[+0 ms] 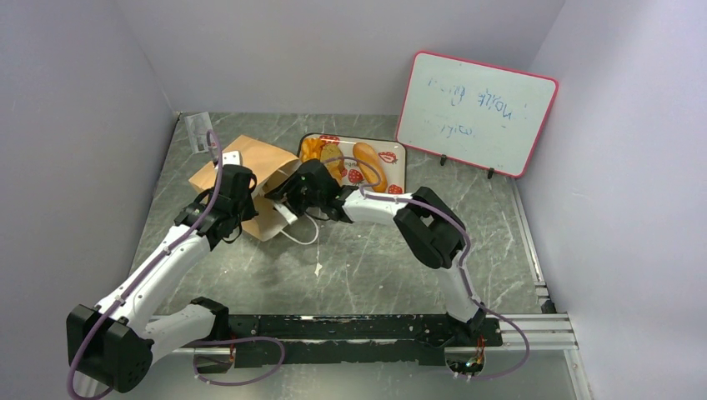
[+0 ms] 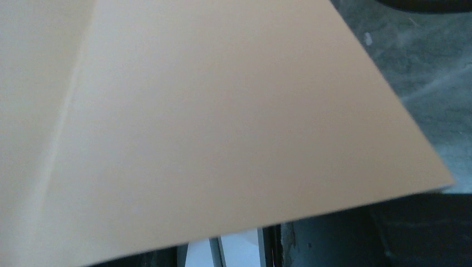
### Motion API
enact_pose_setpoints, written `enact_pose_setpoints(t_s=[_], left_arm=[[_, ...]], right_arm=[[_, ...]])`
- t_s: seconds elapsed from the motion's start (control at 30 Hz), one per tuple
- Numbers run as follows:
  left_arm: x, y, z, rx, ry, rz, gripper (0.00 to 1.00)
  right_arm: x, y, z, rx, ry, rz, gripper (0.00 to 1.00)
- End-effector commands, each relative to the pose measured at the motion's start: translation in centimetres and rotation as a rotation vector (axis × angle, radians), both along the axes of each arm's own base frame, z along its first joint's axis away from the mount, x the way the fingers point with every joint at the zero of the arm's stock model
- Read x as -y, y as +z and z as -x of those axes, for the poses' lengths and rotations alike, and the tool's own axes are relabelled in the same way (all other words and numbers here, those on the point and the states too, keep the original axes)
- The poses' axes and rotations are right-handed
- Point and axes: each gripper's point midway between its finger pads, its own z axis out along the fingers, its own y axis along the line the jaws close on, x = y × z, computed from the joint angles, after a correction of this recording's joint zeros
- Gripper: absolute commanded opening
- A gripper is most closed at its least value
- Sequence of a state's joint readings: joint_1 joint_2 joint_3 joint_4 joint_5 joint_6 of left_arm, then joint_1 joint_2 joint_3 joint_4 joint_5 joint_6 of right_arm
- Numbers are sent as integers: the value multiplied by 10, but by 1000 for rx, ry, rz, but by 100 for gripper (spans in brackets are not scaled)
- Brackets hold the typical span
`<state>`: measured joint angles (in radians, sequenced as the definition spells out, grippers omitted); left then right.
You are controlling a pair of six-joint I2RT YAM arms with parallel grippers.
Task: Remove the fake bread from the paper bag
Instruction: Take out the fake bread from the paper bag.
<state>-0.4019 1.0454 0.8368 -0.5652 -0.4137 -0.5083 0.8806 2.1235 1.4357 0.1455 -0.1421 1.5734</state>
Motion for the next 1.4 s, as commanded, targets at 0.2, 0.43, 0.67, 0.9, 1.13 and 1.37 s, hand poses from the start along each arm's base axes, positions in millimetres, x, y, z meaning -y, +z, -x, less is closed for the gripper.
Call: enact_pose_setpoints(t_s=[0.2, 0.43, 0.67, 0.9, 1.13, 1.37], left_arm=[[13, 10, -5, 13, -47, 27, 7], [12, 11, -6, 8, -44, 13, 7], [9, 9, -4, 3, -36, 7, 7], [9, 9, -4, 2, -34, 4, 7], [10, 11, -5, 7, -37, 8, 7], [10, 10, -3, 8, -38, 16, 7]], right_arm=[[13, 12, -23, 37, -94, -134, 47], [18, 23, -26, 48, -105, -174, 47], [24, 31, -22, 54, -110, -193, 47], [25, 32, -23, 52, -116, -203, 47], [15, 24, -33, 52, -102, -191, 47], [-2, 16, -44, 47, -88, -183, 47]])
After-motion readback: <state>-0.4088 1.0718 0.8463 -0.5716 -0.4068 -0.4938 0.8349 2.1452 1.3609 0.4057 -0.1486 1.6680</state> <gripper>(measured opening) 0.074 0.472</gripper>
